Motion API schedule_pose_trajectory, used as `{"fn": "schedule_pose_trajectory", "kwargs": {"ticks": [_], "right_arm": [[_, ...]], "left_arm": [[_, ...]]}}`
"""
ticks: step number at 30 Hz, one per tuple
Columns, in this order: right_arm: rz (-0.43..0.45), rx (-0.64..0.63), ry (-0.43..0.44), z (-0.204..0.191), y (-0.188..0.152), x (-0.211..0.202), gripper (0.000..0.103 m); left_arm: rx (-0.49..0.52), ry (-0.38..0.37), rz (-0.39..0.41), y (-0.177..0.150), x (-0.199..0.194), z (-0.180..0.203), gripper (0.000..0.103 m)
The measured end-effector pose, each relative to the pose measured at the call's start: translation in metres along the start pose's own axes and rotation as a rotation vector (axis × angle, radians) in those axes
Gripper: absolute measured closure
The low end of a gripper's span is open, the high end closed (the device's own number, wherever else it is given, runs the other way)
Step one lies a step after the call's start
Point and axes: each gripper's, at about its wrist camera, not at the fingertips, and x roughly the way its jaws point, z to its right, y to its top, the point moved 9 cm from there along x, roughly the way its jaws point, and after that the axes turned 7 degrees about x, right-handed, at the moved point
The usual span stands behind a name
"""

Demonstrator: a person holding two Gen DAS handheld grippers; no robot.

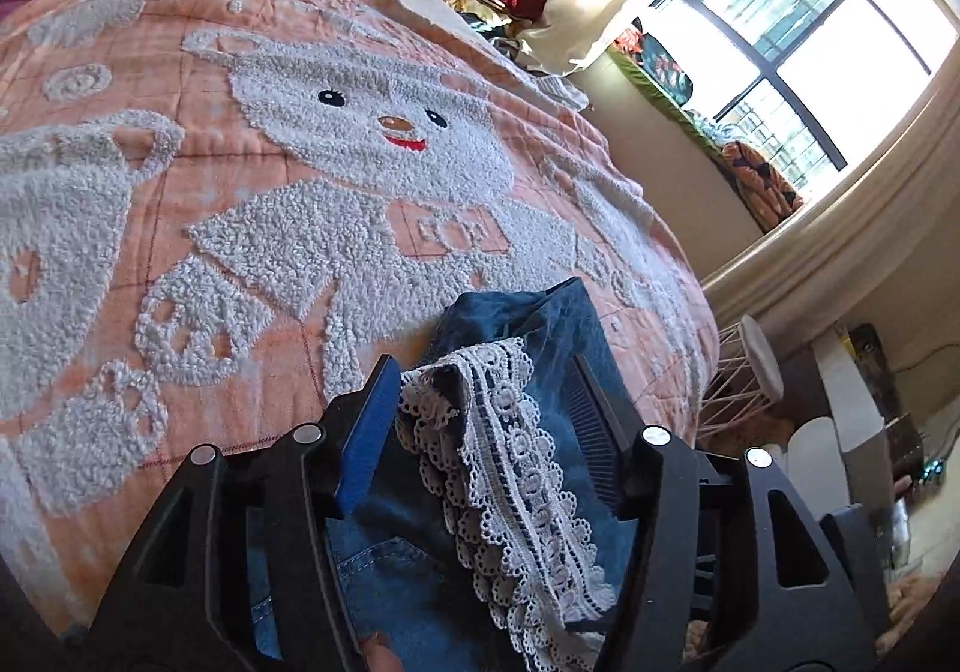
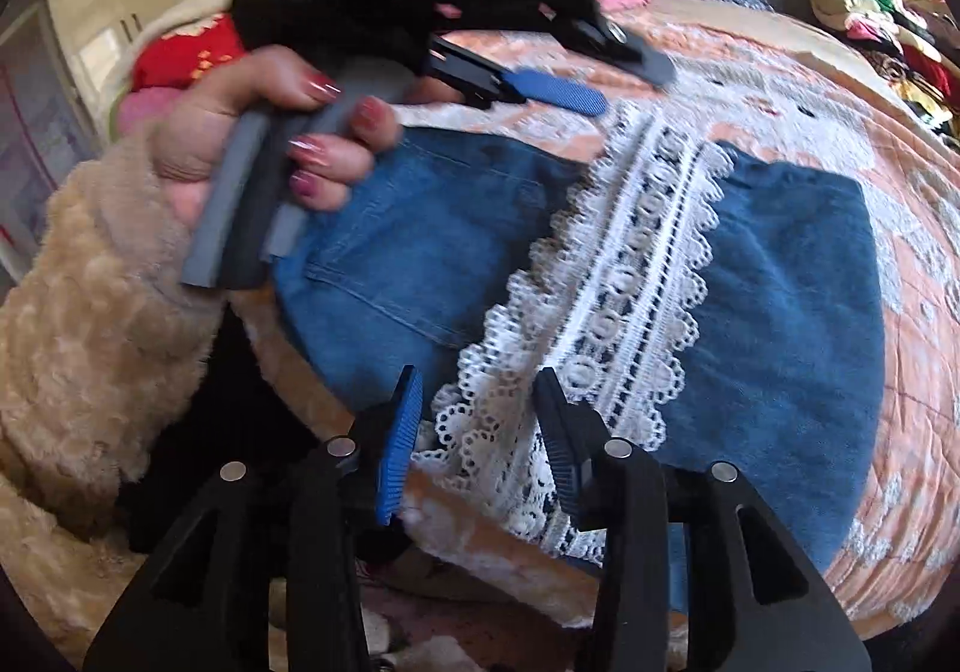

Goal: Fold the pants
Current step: 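Carry the lace edge over the denim with both grippers and release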

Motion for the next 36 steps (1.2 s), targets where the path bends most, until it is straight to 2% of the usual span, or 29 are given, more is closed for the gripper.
{"fn": "schedule_pose_trajectory", "kwargs": {"ticks": [4,8,13,14,16,21,23,25,26,28,30,33,36], "right_arm": [[0.044,0.000,0.032,-0.001,-0.003,-0.023,0.052],[0.050,-0.002,-0.049,0.015,-0.014,-0.041,0.050],[0.034,-0.026,-0.084,0.021,-0.027,-0.047,0.050],[0.036,-0.040,-0.087,0.018,-0.029,-0.046,0.050],[0.031,-0.078,-0.091,0.016,-0.029,-0.039,0.050],[-0.005,-0.163,-0.121,0.006,-0.032,-0.019,0.050],[-0.028,-0.188,-0.129,0.002,-0.035,-0.008,0.052],[-0.043,-0.204,-0.145,0.002,-0.038,0.000,0.067],[-0.045,-0.205,-0.148,0.004,-0.038,0.003,0.071],[-0.037,-0.153,-0.117,0.008,-0.034,-0.002,0.084],[-0.021,-0.111,-0.070,0.007,-0.027,-0.010,0.085],[-0.012,-0.151,-0.050,-0.002,-0.021,-0.012,0.085],[-0.058,-0.193,-0.080,-0.003,-0.029,0.003,0.085]], "left_arm": [[0.016,0.044,-0.048,-0.005,0.015,0.001,0.045],[-0.013,0.070,-0.079,-0.009,0.027,-0.006,0.044],[-0.038,0.085,-0.088,-0.012,0.034,-0.006,0.044],[-0.040,0.094,-0.090,-0.012,0.035,-0.007,0.046],[-0.035,0.120,-0.098,-0.014,0.036,-0.007,0.059],[-0.021,0.137,-0.100,-0.015,0.033,-0.003,0.069],[0.001,0.153,-0.102,-0.016,0.031,-0.001,0.071],[0.025,0.168,-0.103,-0.017,0.030,0.002,0.071],[0.034,0.176,-0.104,-0.017,0.030,0.003,0.071],[0.039,0.182,-0.105,-0.017,0.030,0.003,0.073],[0.040,0.178,-0.101,-0.017,0.027,0.003,0.074],[0.042,0.173,-0.087,-0.014,0.021,0.001,0.074],[0.025,0.188,-0.098,-0.017,0.021,-0.008,0.074]]}}
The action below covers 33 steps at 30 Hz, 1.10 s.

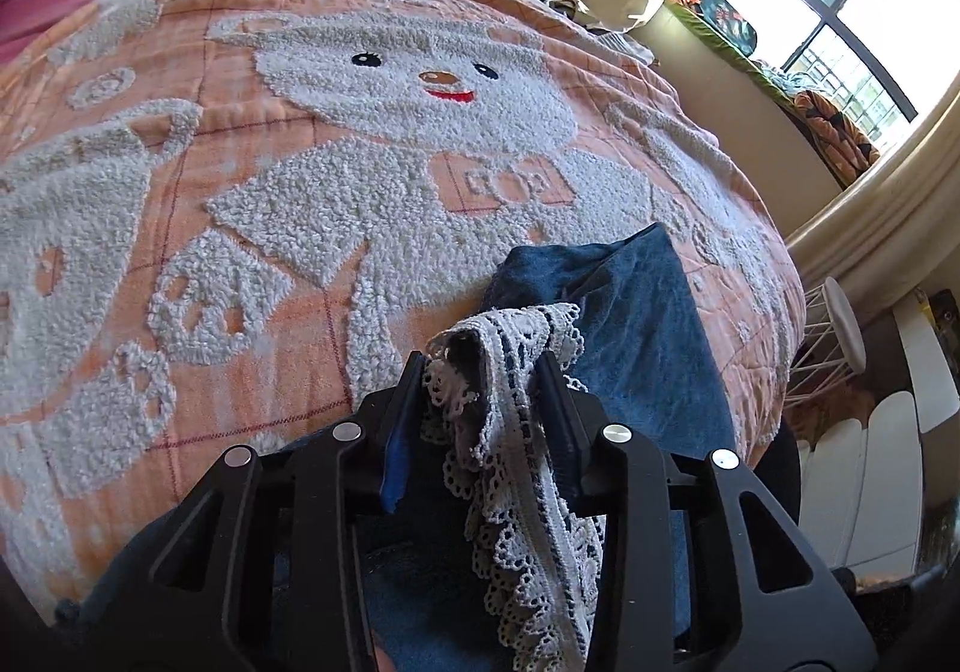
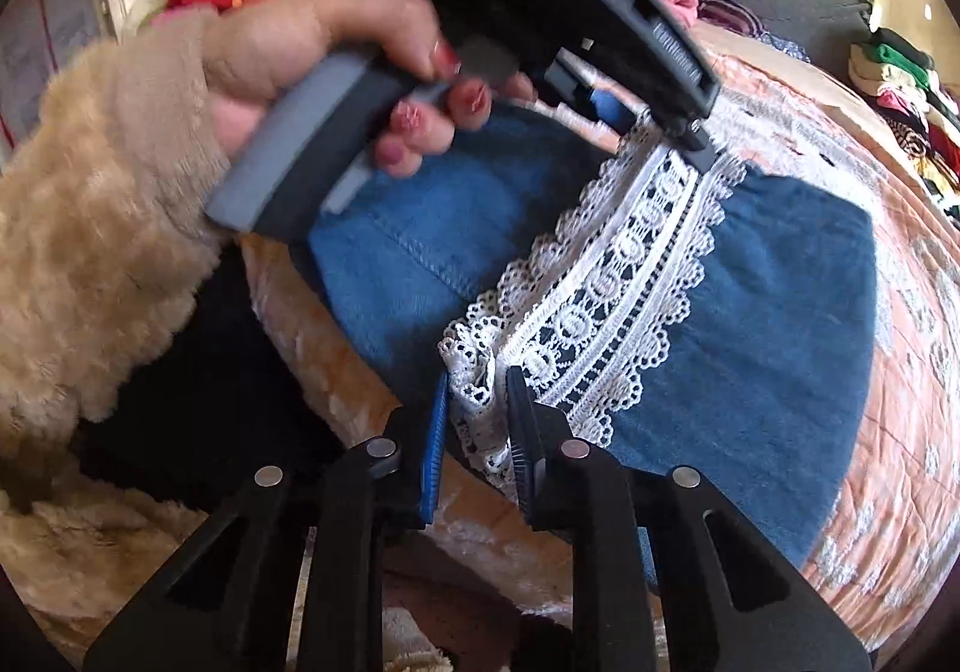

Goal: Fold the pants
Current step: 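Carry the lace edge over the denim with both grippers and release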

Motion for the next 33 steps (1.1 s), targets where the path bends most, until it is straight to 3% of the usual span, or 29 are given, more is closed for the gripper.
{"fn": "schedule_pose_trajectory", "kwargs": {"ticks": [6,10,14,22,33], "right_arm": [[0.007,-0.016,-0.008,-0.004,-0.006,0.000,0.075],[0.024,0.005,0.040,-0.010,-0.004,-0.006,0.063],[0.071,0.057,0.075,-0.003,0.001,-0.029,0.061],[0.117,0.176,-0.017,0.049,-0.005,-0.062,0.051],[0.119,0.284,-0.078,0.095,-0.022,-0.066,0.051]], "left_arm": [[-0.022,0.011,0.001,-0.007,0.004,-0.006,0.074],[-0.024,0.024,0.003,-0.007,0.007,-0.007,0.072],[-0.033,0.023,0.015,-0.006,0.004,-0.007,0.070],[-0.054,0.044,0.065,0.000,-0.015,-0.006,0.069],[-0.014,0.139,0.124,-0.013,-0.052,0.023,0.060]]}}
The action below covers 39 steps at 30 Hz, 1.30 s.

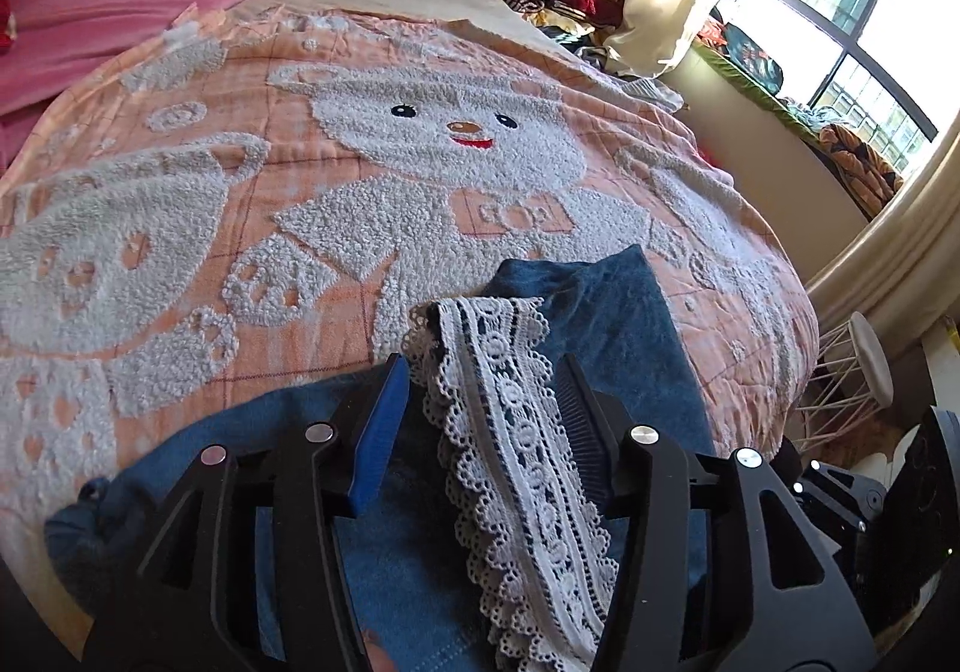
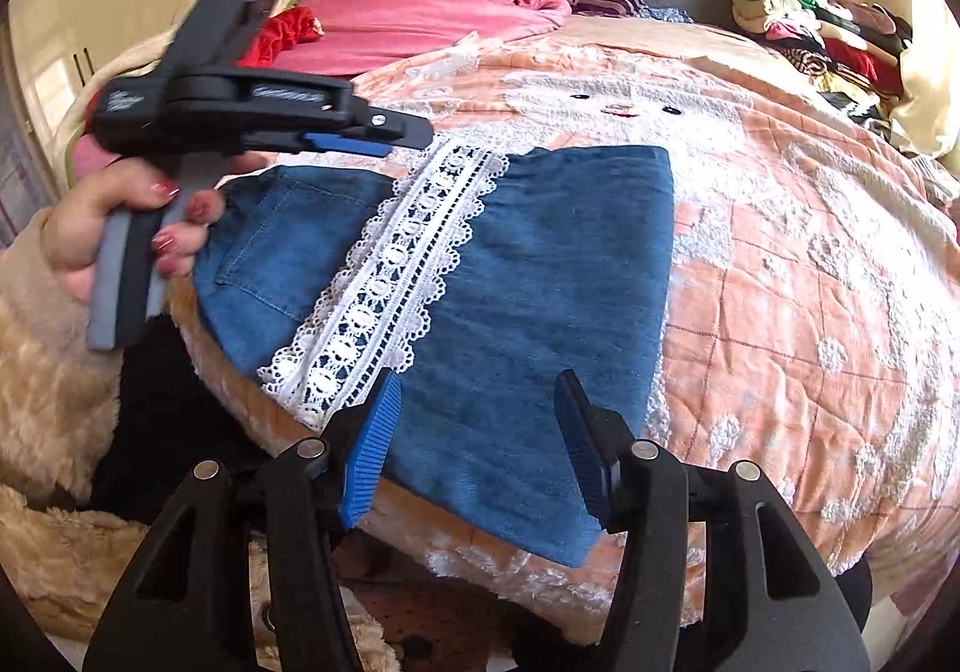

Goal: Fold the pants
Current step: 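Carry the lace edge over the denim with both grippers and release, then move the left gripper to the elastic cuff while the right gripper moves to the denim leg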

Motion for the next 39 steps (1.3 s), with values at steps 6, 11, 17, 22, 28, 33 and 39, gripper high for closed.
{"fn": "schedule_pose_trajectory", "kwargs": {"ticks": [6,11,17,22,28,33,39], "right_arm": [[-0.023,0.009,0.001,0.005,-0.008,0.005,0.051],[-0.061,0.005,-0.025,0.010,-0.022,0.017,0.051],[-0.077,0.038,-0.009,0.014,-0.034,0.024,0.044],[-0.076,0.044,-0.004,0.015,-0.034,0.024,0.044],[-0.047,0.067,-0.006,0.019,-0.030,0.015,0.040],[-0.009,0.110,-0.003,0.025,-0.022,0.004,0.039],[0.030,0.121,-0.021,0.028,-0.012,-0.008,0.030]], "left_arm": [[0.004,0.015,0.037,-0.028,-0.014,0.028,0.059],[0.069,0.050,0.013,-0.053,-0.011,0.047,0.058],[0.129,0.109,-0.060,-0.082,0.008,0.050,0.052],[0.100,0.113,-0.074,-0.089,0.012,0.044,0.050],[0.076,0.115,-0.054,-0.085,0.001,0.044,0.046],[0.064,0.118,-0.038,-0.082,-0.007,0.043,0.044],[0.054,0.122,-0.015,-0.078,-0.017,0.043,0.041]]}}
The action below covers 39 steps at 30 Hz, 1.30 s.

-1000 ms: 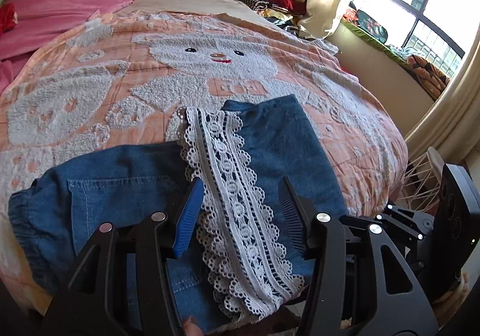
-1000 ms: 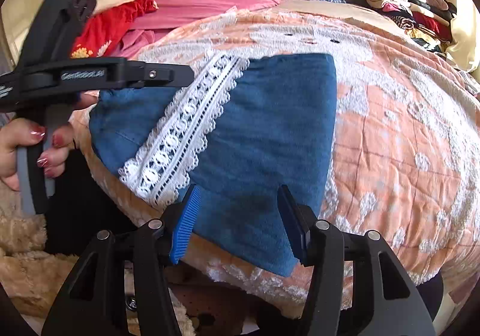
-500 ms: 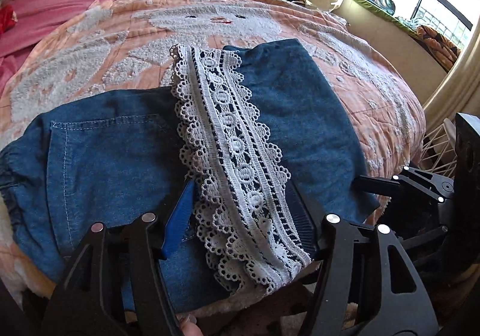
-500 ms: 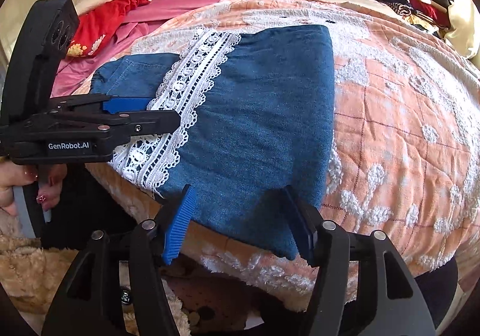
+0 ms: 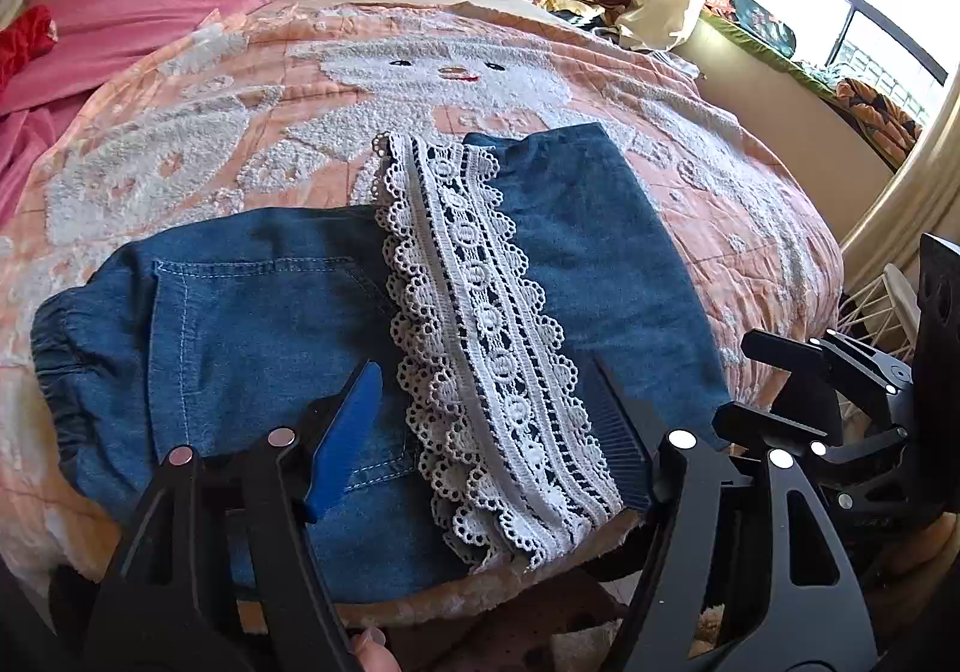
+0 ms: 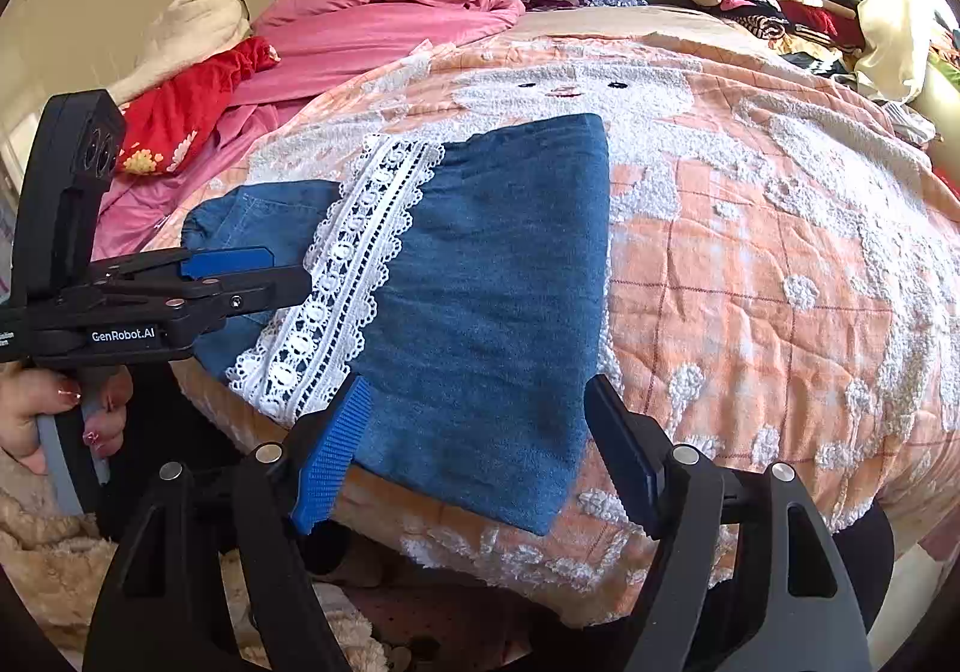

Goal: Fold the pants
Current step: 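Move the left gripper to the elastic cuff while the right gripper moves to the denim leg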

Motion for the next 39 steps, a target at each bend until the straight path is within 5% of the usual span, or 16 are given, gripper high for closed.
{"fn": "schedule_pose_trajectory", "kwargs": {"ticks": [13,22,32,39], "right_arm": [[0.030,-0.011,0.011,-0.020,0.017,-0.006,0.027],[0.032,-0.077,0.038,-0.052,0.040,0.004,0.027],[0.017,-0.210,0.125,-0.119,0.076,0.029,0.027],[-0.038,-0.281,0.213,-0.170,0.093,0.057,0.026]], "left_arm": [[-0.006,0.041,0.089,0.021,-0.029,-0.024,0.036],[-0.105,0.121,0.164,0.034,-0.065,-0.090,0.035],[-0.261,0.222,0.168,-0.005,-0.105,-0.173,0.031],[-0.355,0.176,0.129,-0.047,-0.104,-0.189,0.031]]}}
